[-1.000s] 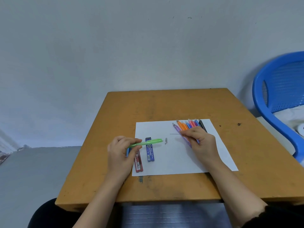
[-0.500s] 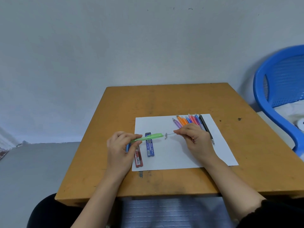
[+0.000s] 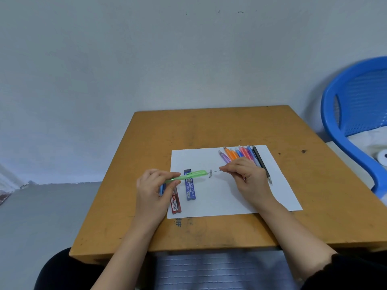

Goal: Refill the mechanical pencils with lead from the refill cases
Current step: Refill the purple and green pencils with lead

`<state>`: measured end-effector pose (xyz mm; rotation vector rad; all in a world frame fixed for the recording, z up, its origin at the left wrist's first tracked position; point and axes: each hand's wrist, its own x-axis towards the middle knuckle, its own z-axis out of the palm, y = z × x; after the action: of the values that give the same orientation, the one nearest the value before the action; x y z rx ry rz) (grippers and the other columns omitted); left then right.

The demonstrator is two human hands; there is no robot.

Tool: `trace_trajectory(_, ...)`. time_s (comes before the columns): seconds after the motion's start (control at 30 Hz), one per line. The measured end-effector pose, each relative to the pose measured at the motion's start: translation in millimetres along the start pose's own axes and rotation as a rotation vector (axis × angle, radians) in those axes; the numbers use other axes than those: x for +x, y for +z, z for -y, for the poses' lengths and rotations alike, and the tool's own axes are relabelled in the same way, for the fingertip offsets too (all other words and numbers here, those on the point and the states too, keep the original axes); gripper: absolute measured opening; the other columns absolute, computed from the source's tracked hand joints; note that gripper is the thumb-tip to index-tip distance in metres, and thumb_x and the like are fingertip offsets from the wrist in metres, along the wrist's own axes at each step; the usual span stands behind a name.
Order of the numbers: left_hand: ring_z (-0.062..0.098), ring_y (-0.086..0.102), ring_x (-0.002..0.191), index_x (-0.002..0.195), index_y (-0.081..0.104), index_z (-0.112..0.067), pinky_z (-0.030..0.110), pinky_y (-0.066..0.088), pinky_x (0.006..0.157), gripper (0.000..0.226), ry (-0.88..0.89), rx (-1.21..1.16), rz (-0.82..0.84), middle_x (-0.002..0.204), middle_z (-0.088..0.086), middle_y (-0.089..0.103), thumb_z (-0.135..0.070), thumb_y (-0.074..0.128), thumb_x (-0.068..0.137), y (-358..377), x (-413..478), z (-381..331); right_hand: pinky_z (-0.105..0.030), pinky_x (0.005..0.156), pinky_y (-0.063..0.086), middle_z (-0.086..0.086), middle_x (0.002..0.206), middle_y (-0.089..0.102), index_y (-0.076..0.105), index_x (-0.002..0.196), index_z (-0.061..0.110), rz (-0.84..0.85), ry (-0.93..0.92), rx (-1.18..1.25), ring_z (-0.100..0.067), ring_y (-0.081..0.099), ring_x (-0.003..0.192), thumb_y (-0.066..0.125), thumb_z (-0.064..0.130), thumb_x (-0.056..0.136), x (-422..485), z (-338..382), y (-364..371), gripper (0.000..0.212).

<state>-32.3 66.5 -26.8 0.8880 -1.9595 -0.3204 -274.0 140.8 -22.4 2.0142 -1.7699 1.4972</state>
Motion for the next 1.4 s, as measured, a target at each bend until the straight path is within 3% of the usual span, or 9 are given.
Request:
trace_trajectory(0.5,-0.013,0.044,0.099,0.095,0.074,-0.022,0.026,0.035,0.083,0.03,0.038,-0.025,0.024,0.093,-0.033,0.056,-0.043,0.054,0.086,2.0,-0.3,-0.4,-0.013,0.078,0.05,-0.002,0.084,0.07,0.075,0.092,0.005,0.033,-0.048,0.065,-0.005,0.061,0.084,0.063,-0.003,0.081,-1.7,3.9,2.6,0.018)
trace_trajectory(0.83,-0.012,0.045,0.093,0.095,0.076,-0.022,0.028,0.03,0.082,0.032,0.092,0.014,0.043,0.09,-0.032,0.057,-0.044,0.055,0.086,2.9,-2.0,-0.1,-0.015,0.078,0.052,0.006,0.086,0.069,0.07,0.085,0.011,0.069,0.05,0.171,-0.004,0.065,0.087,0.068,0.0,0.081,-6.1,12.2,7.3,0.012)
trace_trajectory(0.93,-0.008,0.046,0.091,0.093,0.076,-0.023,0.02,0.028,0.086,0.03,0.088,0.016,0.03,0.089,-0.034,0.056,-0.044,0.055,0.086,2.8,-1.9,-0.9,-0.014,0.08,0.05,0.008,0.09,0.068,0.069,0.09,0.014,0.076,0.067,0.193,-0.002,0.063,0.091,0.07,0.008,0.081,-5.5,14.8,6.8,0.01)
trace_trajectory(1.03,-0.005,0.049,0.09,0.092,0.076,-0.023,0.026,0.031,0.085,0.03,0.049,-0.015,0.009,0.09,-0.035,0.057,-0.044,0.056,0.085,1.4,-1.6,-2.6,-0.009,0.081,0.044,0.013,0.099,0.065,0.066,0.101,0.019,0.045,0.105,0.157,0.001,0.058,0.098,0.072,0.018,0.08,-3.3,16.6,4.5,0.021)
trace_trajectory(1.1,-0.005,0.049,0.089,0.093,0.075,-0.024,0.03,0.033,0.083,0.028,0.03,-0.029,-0.011,0.089,-0.034,0.057,-0.043,0.056,0.085,-0.4,-1.3,-4.4,-0.008,0.08,0.043,0.015,0.1,0.063,0.065,0.102,0.021,-0.011,0.143,0.127,0.0,0.057,0.1,0.072,0.014,0.082,-2.2,16.1,3.2,0.022)
trace_trajectory(1.23,-0.004,0.051,0.09,0.095,0.075,-0.024,0.022,0.032,0.086,0.03,-0.026,-0.06,-0.046,0.085,-0.033,0.057,-0.043,0.055,0.084,-3.3,-0.8,-6.3,-0.011,0.081,0.046,0.009,0.096,0.066,0.071,0.1,0.012,-0.147,0.162,0.022,-0.004,0.059,0.094,0.062,0.013,0.086,-1.4,12.5,1.6,0.016)
trace_trajectory(1.33,-0.004,0.052,0.092,0.096,0.075,-0.023,0.023,0.033,0.086,0.03,-0.038,-0.075,-0.049,0.085,-0.032,0.058,-0.042,0.056,0.083,-4.2,-1.1,-7.6,-0.017,0.084,0.047,0.001,0.097,0.071,0.073,0.102,0.009,-0.14,0.114,0.003,-0.01,0.062,0.094,0.062,0.013,0.086,-2.3,12.1,3.4,0.02)
trace_trajectory(1.4,-0.006,0.051,0.093,0.097,0.075,-0.023,0.024,0.033,0.086,0.031,-0.029,-0.071,-0.045,0.085,-0.033,0.057,-0.043,0.056,0.084,-4.6,-1.5,-8.8,-0.015,0.083,0.046,-0.001,0.093,0.072,0.072,0.104,0.007,-0.105,0.068,0.003,-0.009,0.061,0.092,0.063,0.011,0.086,-2.8,13.2,5.7,0.021)
